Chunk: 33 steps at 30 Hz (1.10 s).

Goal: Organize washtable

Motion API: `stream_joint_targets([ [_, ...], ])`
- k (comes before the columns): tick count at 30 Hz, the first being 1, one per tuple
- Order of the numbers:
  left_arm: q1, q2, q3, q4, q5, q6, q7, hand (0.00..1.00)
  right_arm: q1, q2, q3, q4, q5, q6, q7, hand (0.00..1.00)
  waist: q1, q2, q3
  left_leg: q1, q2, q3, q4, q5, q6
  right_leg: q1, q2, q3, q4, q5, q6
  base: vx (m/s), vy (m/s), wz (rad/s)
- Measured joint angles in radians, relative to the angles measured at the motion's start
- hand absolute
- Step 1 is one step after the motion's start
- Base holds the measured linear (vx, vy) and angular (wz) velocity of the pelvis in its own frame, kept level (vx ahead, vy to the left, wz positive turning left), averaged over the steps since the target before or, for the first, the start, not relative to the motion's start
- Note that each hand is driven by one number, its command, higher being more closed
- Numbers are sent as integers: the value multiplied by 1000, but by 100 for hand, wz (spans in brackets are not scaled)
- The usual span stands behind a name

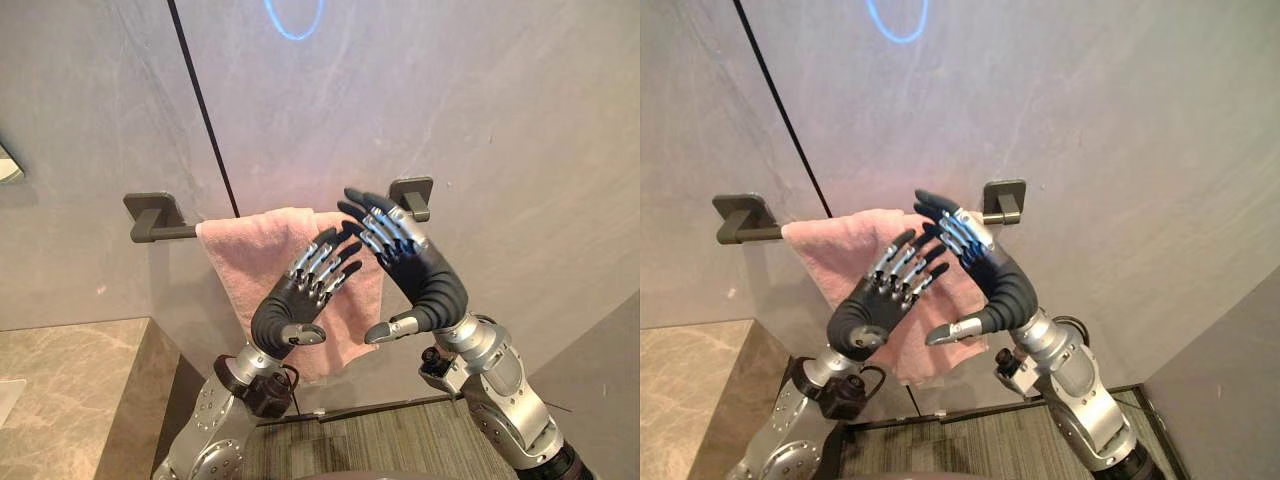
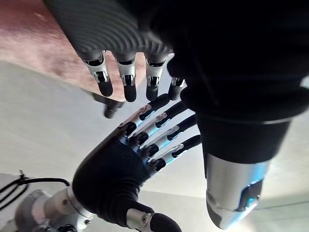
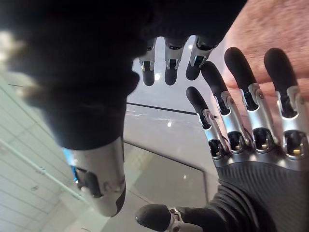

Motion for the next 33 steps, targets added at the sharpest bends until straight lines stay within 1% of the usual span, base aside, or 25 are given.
stream_joint_targets([
  [2, 0, 39, -19, 6, -1, 18, -2, 0, 18, -25, 6, 18, 0, 3, 17, 0, 1, -1, 0, 1, 0, 1, 0, 1, 1, 0, 0, 1, 1, 0, 0, 0, 0, 0],
  [5, 0, 67, -25, 27, 1, 29, -2, 0, 19, -40, 23, 48, -11, 4, 20, 0, 1, -1, 0, 3, 0, 3, 5, 1, 1, 0, 0, 3, 1, 0, -1, 0, 0, 0],
  [9, 0, 74, -29, 79, 20, 41, -2, 0, 19, -47, 50, 109, -33, 4, 23, 0, 0, -1, 0, 3, 0, 5, 6, 1, 1, 0, 0, 4, 1, 1, -1, 0, 0, 0],
  [11, 0, 76, -28, 101, 53, 56, -1, 0, 20, -47, 61, 141, -57, 5, 29, 0, 1, -2, 0, 3, 0, 5, 6, 1, 1, 0, 0, 4, 1, 1, -1, 0, 0, 0],
  [14, 1, 73, -27, 121, 86, 60, -1, 0, 20, -47, 70, 167, -58, 5, 38, 0, 2, -5, 2, 3, 0, 5, 5, 1, 1, -1, 0, 4, 1, 1, -1, 0, 0, 0],
  [16, 2, 62, -25, 150, 121, 62, -1, 0, 20, -43, 82, 197, -70, 8, 39, 0, 4, -9, 4, 1, 0, 5, 5, 1, 1, -2, 0, 3, -1, 0, -1, 0, 0, 0],
  [18, 3, 36, -21, 187, 164, 79, 0, 0, 22, -33, 87, 238, -100, 13, 41, 0, 6, -13, 5, -2, 0, 4, 2, 1, 1, -4, 0, 2, -4, 0, -1, 0, 0, 0],
  [23, 11, -11, 8, 225, 217, 97, -1, 0, 25, 5, 84, 285, -138, 13, 41, 0, 8, -14, 5, -20, 0, 2, 0, 1, 1, -20, 0, 0, -5, 1, -1, 0, 0, 0],
  [26, 11, -35, 34, 254, 249, 99, -1, 0, 24, 41, 77, 314, -174, 13, 40, 0, 10, -16, 4, -24, 0, 1, 1, 1, 1, -20, 0, -2, -10, 1, -1, 0, 0, 0],
  [29, 11, -61, 69, 282, 274, 99, 1, 0, 23, 63, 77, 333, -185, 13, 40, 0, 10, -16, 4, -32, -1, -3, 3, 1, 1, -23, 1, -6, -15, 1, -1, 19, -1, 4],
  [33, 11, -97, 106, 315, 304, 99, 2, 0, 15, 100, 68, 363, -238, 13, 37, 0, 14, -16, 4, -39, 0, -4, 2, 1, 1, -27, 1, -10, -19, 1, -1, 0, 0, 0],
])
